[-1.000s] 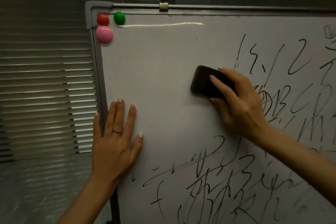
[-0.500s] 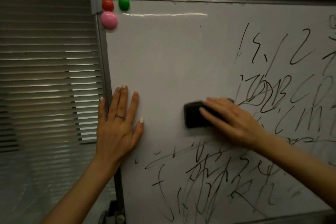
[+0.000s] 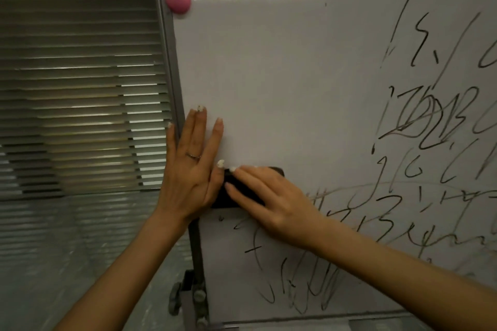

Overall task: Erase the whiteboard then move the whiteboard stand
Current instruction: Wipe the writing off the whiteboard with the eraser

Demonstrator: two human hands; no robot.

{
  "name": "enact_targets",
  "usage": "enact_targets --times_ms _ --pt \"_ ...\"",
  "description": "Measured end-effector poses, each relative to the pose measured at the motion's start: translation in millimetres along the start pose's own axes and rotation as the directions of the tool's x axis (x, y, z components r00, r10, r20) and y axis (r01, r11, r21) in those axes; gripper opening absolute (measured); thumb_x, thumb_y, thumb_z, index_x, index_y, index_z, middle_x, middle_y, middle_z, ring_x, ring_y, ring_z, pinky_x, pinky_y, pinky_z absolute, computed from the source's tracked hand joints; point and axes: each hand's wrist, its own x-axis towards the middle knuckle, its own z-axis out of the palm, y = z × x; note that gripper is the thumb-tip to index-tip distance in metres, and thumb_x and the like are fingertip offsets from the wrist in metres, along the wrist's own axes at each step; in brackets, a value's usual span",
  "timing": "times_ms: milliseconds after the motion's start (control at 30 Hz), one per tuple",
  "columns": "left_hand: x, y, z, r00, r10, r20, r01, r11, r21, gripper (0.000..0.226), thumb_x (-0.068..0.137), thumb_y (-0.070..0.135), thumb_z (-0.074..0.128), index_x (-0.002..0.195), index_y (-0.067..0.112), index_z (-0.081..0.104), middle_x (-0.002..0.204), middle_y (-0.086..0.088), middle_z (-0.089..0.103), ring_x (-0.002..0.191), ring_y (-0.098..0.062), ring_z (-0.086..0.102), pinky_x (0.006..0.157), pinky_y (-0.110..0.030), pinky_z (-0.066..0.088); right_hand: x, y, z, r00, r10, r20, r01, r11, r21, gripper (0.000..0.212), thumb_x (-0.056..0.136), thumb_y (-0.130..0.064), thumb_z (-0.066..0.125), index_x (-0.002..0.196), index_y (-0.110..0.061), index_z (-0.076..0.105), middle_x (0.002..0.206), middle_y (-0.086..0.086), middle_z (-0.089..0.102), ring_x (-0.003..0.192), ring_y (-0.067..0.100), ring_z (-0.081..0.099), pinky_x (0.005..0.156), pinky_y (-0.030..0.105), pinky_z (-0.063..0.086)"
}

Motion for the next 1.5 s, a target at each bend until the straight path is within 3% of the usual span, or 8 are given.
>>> enact_targets --times_ms 133,300,500,667,833,1000,1233,1500 --pt "-7 -3 2 0.995 0.066 0.071 -0.070 0.996 0.062 0.056 0.101 0.036 0.019 0.151 0.013 0.007 0.158 -0.003 -0.009 0.146 -0.022 0.001 0.117 -0.050 -0.003 -26 -23 16 0.998 -0.031 0.055 0.028 0.998 0.054 0.033 0.096 -0.004 0.053 0.128 0.002 0.055 0.134 0.023 0.047 0.123 0.034 0.049 0.107 0.042 0.039" --pt "-13 -3 3 0.990 0.075 0.116 -0.091 0.986 0.136 0.057 0.102 0.038 0.018 0.151 0.014 0.004 0.158 -0.003 -0.011 0.146 -0.020 -0.001 0.117 -0.048 -0.005 -53 -35 19 0.977 -0.131 0.165 0.119 0.990 0.081 0.032 0.099 -0.008 0.049 0.131 -0.002 0.054 0.132 0.018 0.055 0.124 0.029 0.050 0.111 0.039 0.034" --pt "-14 -2 3 0.990 0.079 0.120 -0.102 0.975 0.195 0.058 0.101 0.040 0.021 0.151 0.012 0.007 0.158 -0.004 -0.012 0.146 -0.019 -0.003 0.117 -0.048 -0.003 -42 -5 2 0.900 -0.354 0.254 0.343 0.935 0.089 0.033 0.099 -0.004 0.045 0.131 -0.001 0.054 0.133 0.020 0.055 0.121 0.031 0.053 0.110 0.040 0.036" --pt "-12 -1 4 0.991 0.061 0.116 -0.080 0.983 0.168 0.059 0.101 0.041 0.020 0.151 0.013 0.007 0.158 -0.002 -0.012 0.146 -0.018 -0.003 0.117 -0.046 -0.005 -19 34 -23 0.993 -0.091 0.077 0.096 0.994 -0.055 0.031 0.095 -0.001 0.055 0.125 0.001 0.059 0.123 0.025 0.060 0.114 0.035 0.057 0.100 0.042 0.045" --pt "-10 2 4 0.991 0.046 0.128 -0.070 0.980 0.188 0.058 0.101 0.041 0.020 0.148 0.008 0.014 0.158 -0.001 -0.012 0.146 -0.018 -0.004 0.117 -0.046 -0.006 -28 26 -17 0.996 0.084 -0.028 -0.086 0.993 -0.081 0.037 0.092 0.000 0.061 0.128 0.001 0.056 0.130 0.025 0.051 0.119 0.036 0.053 0.100 0.044 0.046" --pt "-12 1 0 0.991 0.018 0.130 -0.044 0.980 0.196 0.059 0.101 0.041 0.018 0.148 0.006 0.015 0.157 0.000 -0.013 0.146 -0.018 -0.005 0.117 -0.045 -0.008 -66 -4 -3 0.996 -0.037 0.082 0.035 0.999 0.023 0.038 0.094 -0.002 0.058 0.131 0.001 0.051 0.136 0.022 0.045 0.123 0.033 0.050 0.107 0.042 0.040" --pt "-10 5 3 0.991 0.015 0.136 -0.043 0.978 0.205 0.061 0.100 0.042 0.019 0.149 0.007 0.012 0.157 -0.005 -0.005 0.146 -0.019 -0.004 0.117 -0.045 -0.008 -100 16 -22 0.897 -0.315 0.310 0.303 0.949 0.087 0.036 0.101 -0.003 0.040 0.138 -0.001 0.042 0.141 0.018 0.047 0.130 0.029 0.046 0.114 0.039 0.030" --pt "-11 7 6 0.994 0.002 0.107 -0.022 0.982 0.187 0.062 0.099 0.042 0.020 0.150 0.009 0.009 0.158 -0.001 -0.010 0.146 -0.019 -0.003 0.117 -0.046 -0.006 -70 89 -68 0.999 -0.014 0.047 0.022 0.985 -0.172 0.041 0.091 0.000 0.063 0.130 0.001 0.049 0.132 0.026 0.045 0.120 0.037 0.050 0.103 0.046 0.044"
